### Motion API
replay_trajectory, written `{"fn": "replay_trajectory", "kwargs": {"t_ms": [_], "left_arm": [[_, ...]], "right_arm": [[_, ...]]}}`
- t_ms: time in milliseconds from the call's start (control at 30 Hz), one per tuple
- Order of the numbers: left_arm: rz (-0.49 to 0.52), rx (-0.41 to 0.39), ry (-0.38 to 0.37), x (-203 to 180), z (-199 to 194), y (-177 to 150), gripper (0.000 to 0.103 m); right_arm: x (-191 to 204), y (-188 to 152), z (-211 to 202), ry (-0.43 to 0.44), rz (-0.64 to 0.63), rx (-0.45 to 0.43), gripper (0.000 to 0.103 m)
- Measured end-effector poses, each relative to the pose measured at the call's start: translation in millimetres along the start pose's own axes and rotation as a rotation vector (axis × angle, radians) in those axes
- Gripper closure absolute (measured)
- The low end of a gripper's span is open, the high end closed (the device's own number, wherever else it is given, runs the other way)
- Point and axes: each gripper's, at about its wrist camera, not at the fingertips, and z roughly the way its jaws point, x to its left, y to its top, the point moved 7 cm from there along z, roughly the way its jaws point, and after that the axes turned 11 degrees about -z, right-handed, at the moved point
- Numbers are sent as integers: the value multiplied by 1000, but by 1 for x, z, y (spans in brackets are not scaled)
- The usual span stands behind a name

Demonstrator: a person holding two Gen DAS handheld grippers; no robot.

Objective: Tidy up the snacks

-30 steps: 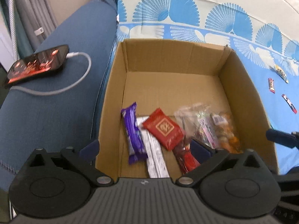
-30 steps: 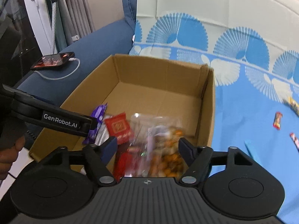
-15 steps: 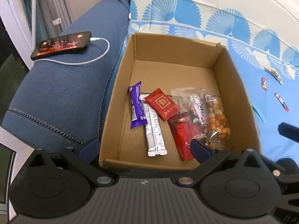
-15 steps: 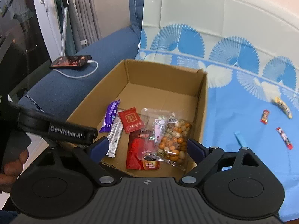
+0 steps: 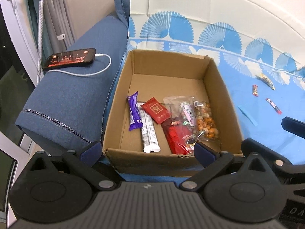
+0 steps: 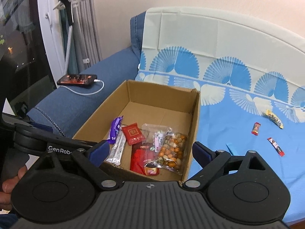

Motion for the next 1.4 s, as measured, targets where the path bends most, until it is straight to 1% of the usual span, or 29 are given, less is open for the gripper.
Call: {"fn": "replay_trajectory", "kwargs": {"t_ms": [233, 633, 867, 1200, 1400], "left_arm": [[5, -21, -5, 0, -8, -1, 0], [17, 18, 10, -2, 5, -1, 0], [25, 24, 13, -4, 10, 0, 0], [24, 30, 24, -4, 12, 0, 0], [30, 35, 32, -9, 14, 3, 0]], "right_arm": [[-1, -1, -10, -14, 15, -24, 8], [-4, -7, 2, 2, 34, 9, 8], [-5, -10, 7, 8, 41, 20, 8], [-7, -12, 9, 19, 47, 22, 8], [-14, -14, 9, 22, 71, 12, 8]]}}
